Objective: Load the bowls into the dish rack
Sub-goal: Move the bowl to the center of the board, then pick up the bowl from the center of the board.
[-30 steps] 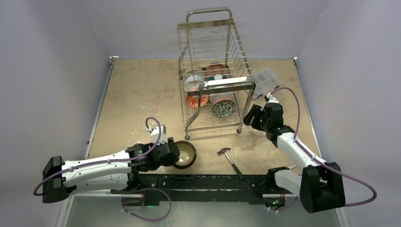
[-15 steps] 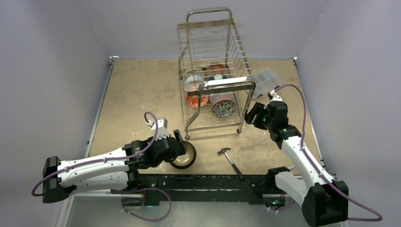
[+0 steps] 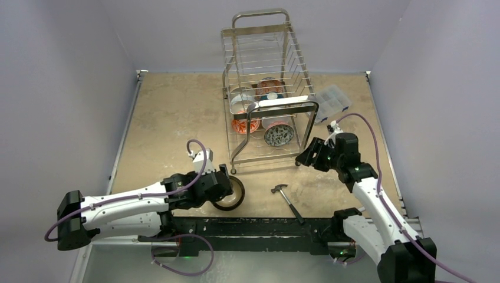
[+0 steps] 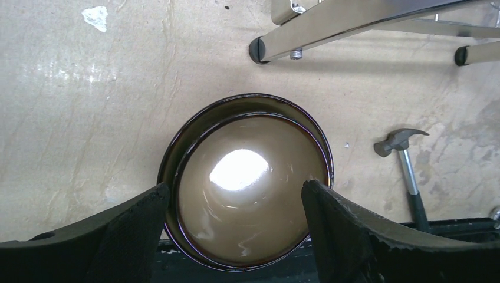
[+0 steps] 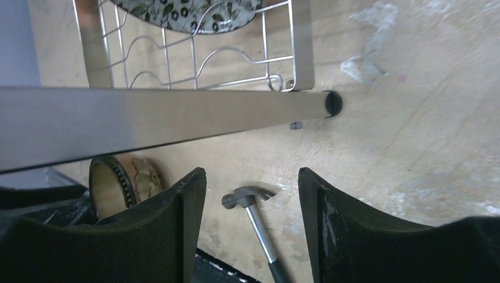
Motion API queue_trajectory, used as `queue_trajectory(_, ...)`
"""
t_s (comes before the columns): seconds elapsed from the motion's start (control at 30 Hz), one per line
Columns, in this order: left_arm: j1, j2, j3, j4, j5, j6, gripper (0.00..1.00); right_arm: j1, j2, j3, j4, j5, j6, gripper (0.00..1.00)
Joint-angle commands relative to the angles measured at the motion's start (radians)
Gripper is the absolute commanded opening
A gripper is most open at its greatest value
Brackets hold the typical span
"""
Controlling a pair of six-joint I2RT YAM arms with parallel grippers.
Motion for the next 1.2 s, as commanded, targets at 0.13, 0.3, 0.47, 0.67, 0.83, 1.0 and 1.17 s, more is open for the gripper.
queue_trajectory(0.13, 0.032, 0.016, 0.036, -0.027, 0.004, 0.076, 0.65, 0.002, 0.002, -0.073, 0.095, -0.157, 0.014, 0.62)
queue_trajectory(0.3, 0.069, 0.026, 0.003, 0.023, 0.054, 0.110, 0.61, 0.001, 0.019, -0.065, 0.093, -0.160, -0.003, 0.63)
queue_trajectory(0.47, 0.082, 0.075, -0.004, 0.070, 0.094, 0.154, 0.58, 0.000, 0.026, -0.058, 0.093, -0.158, -0.011, 0.63)
queue_trajectory(0.67, 0.085, 0.167, -0.005, 0.139, 0.141, 0.205, 0.47, 0.000, 0.038, -0.059, 0.111, -0.163, -0.013, 0.64)
queue_trajectory(0.83, 0.085, 0.203, -0.007, 0.177, 0.134, 0.226, 0.29, 0.001, 0.042, -0.070, 0.154, -0.221, -0.014, 0.66)
queue_trajectory(1.0, 0.086, 0.208, 0.010, 0.192, 0.124, 0.247, 0.00, 0.000, 0.046, -0.091, 0.220, -0.331, -0.032, 0.75)
queue_trajectory(1.17, 0.085, 0.189, 0.050, 0.172, 0.104, 0.266, 0.00, 0.000, 0.049, -0.099, 0.227, -0.373, -0.045, 0.81)
